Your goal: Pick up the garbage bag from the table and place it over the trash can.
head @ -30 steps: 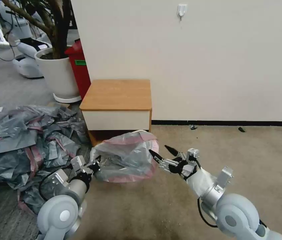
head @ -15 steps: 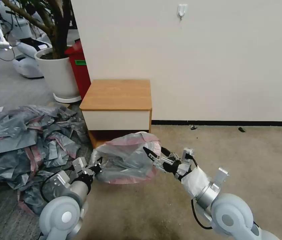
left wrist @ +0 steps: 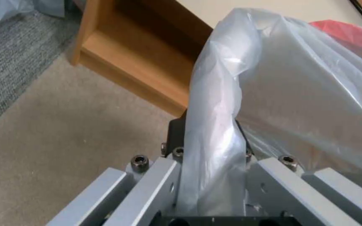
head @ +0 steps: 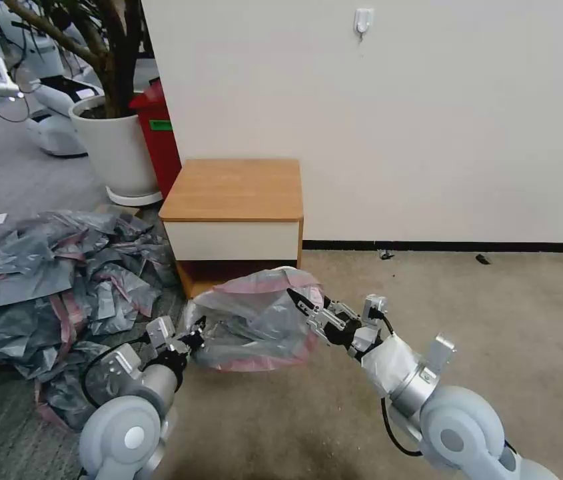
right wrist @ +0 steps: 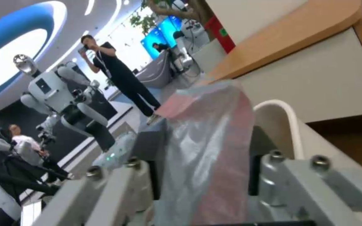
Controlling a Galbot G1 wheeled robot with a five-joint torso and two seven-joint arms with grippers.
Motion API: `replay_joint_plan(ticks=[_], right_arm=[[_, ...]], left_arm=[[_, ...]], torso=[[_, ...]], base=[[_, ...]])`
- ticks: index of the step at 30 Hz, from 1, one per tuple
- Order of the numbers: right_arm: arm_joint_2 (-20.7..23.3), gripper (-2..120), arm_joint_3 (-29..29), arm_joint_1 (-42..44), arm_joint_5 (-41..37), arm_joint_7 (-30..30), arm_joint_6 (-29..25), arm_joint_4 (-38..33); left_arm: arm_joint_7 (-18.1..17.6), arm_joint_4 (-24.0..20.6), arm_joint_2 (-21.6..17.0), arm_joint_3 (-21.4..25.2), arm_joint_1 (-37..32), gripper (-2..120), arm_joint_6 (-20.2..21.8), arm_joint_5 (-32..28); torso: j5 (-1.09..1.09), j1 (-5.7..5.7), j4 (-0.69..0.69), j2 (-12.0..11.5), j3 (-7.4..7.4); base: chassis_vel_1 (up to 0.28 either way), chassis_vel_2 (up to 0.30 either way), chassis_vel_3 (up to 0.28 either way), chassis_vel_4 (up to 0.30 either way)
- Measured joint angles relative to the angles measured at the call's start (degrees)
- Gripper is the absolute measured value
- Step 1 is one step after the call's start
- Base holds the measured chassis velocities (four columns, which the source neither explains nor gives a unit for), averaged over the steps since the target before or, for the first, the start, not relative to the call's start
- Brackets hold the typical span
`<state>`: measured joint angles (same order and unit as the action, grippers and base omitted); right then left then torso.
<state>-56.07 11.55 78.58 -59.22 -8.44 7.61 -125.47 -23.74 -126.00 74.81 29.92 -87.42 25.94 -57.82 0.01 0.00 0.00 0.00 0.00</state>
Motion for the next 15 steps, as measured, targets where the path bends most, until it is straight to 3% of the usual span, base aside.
replay_joint_plan(ticks=[10,15], right_arm=[[0.4,0,0.2,0.2,1.7,-1.0,-0.6,0.1],[0.5,0,0.3,-0.4,2.0,-1.2,-0.9,0.4]], left_arm=[[0.1,0.0,-0.2,0.0,0.0,4,0.0,0.0],[0.4,0.0,-0.3,-0.1,-0.3,4,0.0,0.4]], torso=[[-0.01,0.00,0.00,0.0,0.00],[-0.01,0.00,0.00,0.0,0.00]], base=[[0.000,0.000,0.000,0.000],[0.000,0.000,0.000,0.000]])
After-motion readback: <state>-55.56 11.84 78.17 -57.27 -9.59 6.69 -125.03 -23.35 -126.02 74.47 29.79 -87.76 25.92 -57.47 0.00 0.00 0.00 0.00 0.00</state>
